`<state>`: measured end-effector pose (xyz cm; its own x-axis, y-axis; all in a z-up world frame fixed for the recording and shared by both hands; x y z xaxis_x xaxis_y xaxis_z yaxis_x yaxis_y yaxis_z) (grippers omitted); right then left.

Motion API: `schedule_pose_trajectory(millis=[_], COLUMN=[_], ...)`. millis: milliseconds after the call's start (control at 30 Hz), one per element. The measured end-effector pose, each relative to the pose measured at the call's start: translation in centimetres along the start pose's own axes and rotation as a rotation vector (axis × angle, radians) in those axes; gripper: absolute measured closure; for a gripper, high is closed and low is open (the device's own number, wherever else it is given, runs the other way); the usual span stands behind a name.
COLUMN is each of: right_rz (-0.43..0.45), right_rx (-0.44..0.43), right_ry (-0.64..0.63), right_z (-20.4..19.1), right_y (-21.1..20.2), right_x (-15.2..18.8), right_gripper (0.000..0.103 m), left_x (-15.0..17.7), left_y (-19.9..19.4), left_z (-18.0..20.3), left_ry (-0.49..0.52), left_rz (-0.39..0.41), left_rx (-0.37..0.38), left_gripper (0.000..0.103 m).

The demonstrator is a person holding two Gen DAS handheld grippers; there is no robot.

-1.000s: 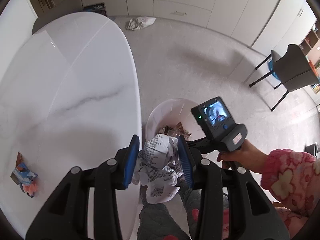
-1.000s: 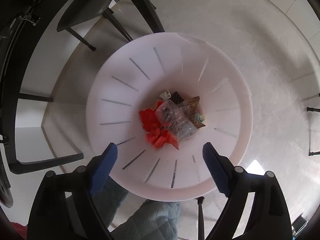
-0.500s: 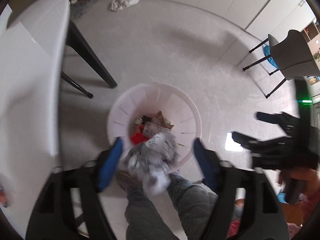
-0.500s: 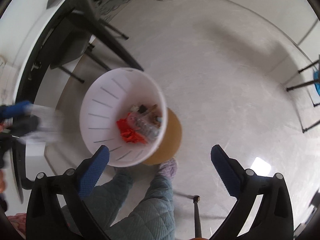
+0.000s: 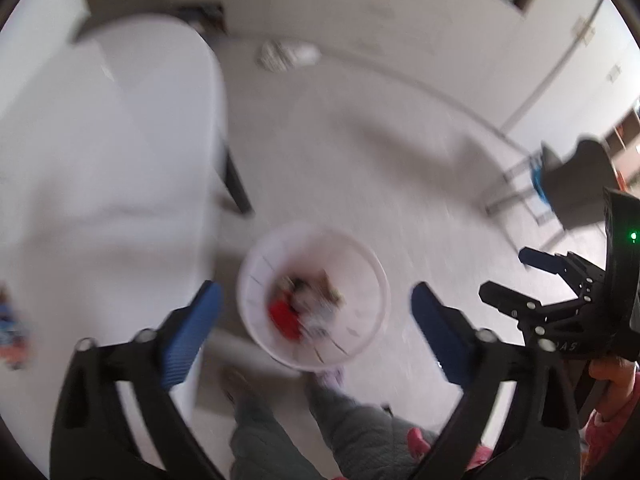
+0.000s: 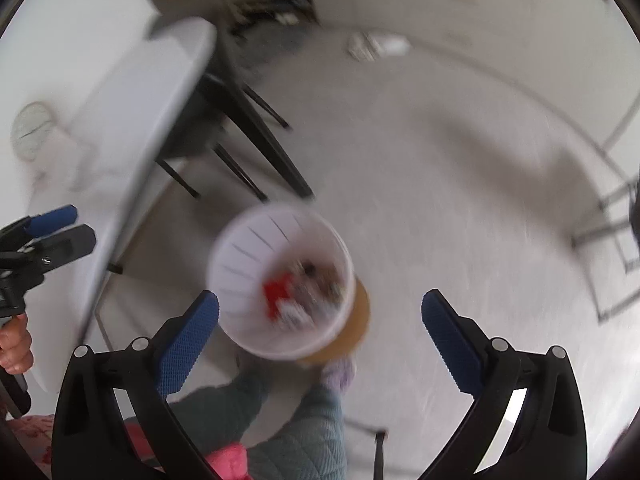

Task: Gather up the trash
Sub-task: 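Move both tools back over the table toward the snack bag and blue box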

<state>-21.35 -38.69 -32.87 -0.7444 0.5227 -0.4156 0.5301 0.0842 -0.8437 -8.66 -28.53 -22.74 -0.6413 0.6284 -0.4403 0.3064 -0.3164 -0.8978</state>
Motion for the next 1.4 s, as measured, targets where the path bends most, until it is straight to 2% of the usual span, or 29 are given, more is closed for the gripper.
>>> schedule_pose_trajectory(millis=[133,233,333,467,667,800,933,1100,1233,1267,1400], right_rz=[0.126,0.170,0.197,0.182,0.109,0.053,-0.057,-0.192,-0.244,-0.254,-0.306], right_rx=[-0.067,-0.116,-0.159,-0.201,-0.276,-0.335,-0.405,-0.399,-0.325,-0.313,-0.264], right_ry=[-0.116,-0.197,-0.272,-0.344,-0.463,-0.595,-0.699,-0.781,-0.792,-0.785,-0.760], right_z=[-6.6,-11.2,-15.5,-20.2,-28.3,-35.2,-42.8,-49.5,-52.0,-51.9,-51.7], right_y=[-3.8,-5.2,-5.7,-4.8,-2.9,-0.9,3.5,10.3,15.1,15.7,18.3], right_x=[-4.5,-6.8,-8.3,-8.6,-8.1,-7.3,-6.0,-4.4,-4.0,-4.1,-4.3], right_gripper=[0.002,0.002,0.002,0.002,0.002,0.002,0.002,0.003,0.003,0.008,0.014], left_x=[-1.5,-1.0,0.4,3.5,8.2,10.8,13.5,15.9,17.4,17.6,18.5], left_y=[-6.8,-10.3,-12.7,-14.5,-15.9,-17.0,-17.9,-17.4,-16.6,-16.4,-15.3], left_z=[-5.3,-9.7,-14.1,-20.2,-27.4,-31.1,-34.4,-38.8,-41.7,-42.2,-44.0], left_ry=[-0.093,-0.192,-0.273,-0.396,-0.520,-0.578,-0.627,-0.676,-0.708,-0.715,-0.742], left_rz=[0.137,0.195,0.230,0.227,0.202,0.195,0.194,0.178,0.156,0.152,0.135], left_rx=[-0.100,-0.166,-0.244,-0.326,-0.403,-0.429,-0.457,-0.469,-0.464,-0.459,-0.434], left_gripper=[0.008,0.008,0.008,0.008,0.008,0.008,0.008,0.008,0.008,0.008,0.008])
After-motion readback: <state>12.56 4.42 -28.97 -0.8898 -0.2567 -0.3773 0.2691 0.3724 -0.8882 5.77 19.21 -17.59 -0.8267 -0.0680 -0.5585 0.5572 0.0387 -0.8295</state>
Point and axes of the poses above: each gripper's, at about its wrist camera, not at the fingertips, and y roughly the way its jaws point, z to its right, x to its underside, the point moved 10 cm from there along y, roughly the way its jaws point, and after that the axes turned 6 degrees about -x, right-handed, at the moved point
